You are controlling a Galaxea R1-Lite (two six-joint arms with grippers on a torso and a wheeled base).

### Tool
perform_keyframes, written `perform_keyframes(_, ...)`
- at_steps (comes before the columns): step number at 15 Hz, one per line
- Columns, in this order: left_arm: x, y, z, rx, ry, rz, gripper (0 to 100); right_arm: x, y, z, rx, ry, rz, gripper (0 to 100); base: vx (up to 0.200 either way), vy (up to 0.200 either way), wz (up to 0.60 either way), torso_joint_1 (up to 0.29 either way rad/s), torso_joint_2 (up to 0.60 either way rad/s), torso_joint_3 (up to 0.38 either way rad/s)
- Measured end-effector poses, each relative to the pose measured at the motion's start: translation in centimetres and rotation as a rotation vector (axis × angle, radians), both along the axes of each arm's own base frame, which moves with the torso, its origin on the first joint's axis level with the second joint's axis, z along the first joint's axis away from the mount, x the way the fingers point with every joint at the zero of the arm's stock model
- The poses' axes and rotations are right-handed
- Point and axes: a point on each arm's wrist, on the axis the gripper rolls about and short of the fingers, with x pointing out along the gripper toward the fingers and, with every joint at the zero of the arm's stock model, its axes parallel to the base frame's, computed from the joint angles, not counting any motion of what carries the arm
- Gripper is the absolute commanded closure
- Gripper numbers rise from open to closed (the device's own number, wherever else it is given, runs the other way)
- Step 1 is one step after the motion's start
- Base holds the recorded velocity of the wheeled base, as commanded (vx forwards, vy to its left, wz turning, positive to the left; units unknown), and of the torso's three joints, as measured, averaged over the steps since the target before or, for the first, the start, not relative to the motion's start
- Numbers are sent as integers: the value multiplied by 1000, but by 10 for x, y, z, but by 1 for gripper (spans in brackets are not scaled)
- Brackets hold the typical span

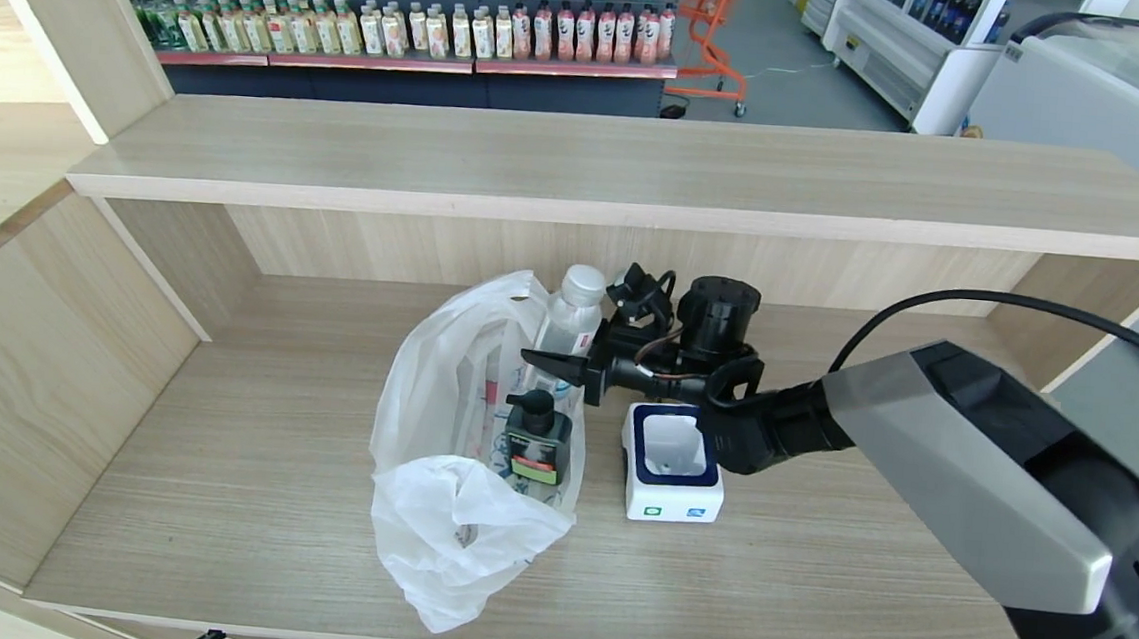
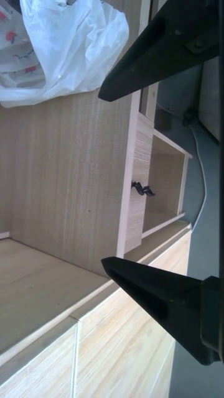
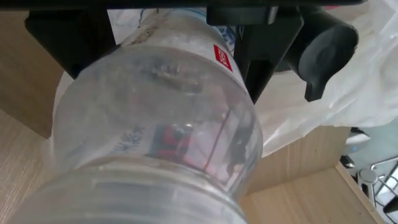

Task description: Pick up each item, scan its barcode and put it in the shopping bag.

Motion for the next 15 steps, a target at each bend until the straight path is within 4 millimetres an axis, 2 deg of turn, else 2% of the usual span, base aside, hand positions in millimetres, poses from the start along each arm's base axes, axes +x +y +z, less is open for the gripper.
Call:
perform_keyframes(4,0,0,0,0,0,0,0,3,2,-12,-25,-35,-1,100,0,0,0,0,0,0)
perform_keyframes(5,0,0,0,0,0,0,0,4,3,-12,-25,-37,-1,0,0,0,0,0,0,0)
perform_keyframes(7,0,0,0,0,0,0,0,5,3,-10,-17,-42,-1,0,0,0,0,0,0,0)
perform_keyframes(9,0,0,0,0,0,0,0,4,3,-5,7,34,3,0,0,0,0,0,0,0)
perform_keyframes(13,0,0,0,0,0,0,0,-2,-3,26,92,164,11,0,0,0,0,0,0,0)
perform_keyframes(15,0,0,0,0,0,0,0,-7,-14,43,124,221,2,0,0,0,0,0,0,0)
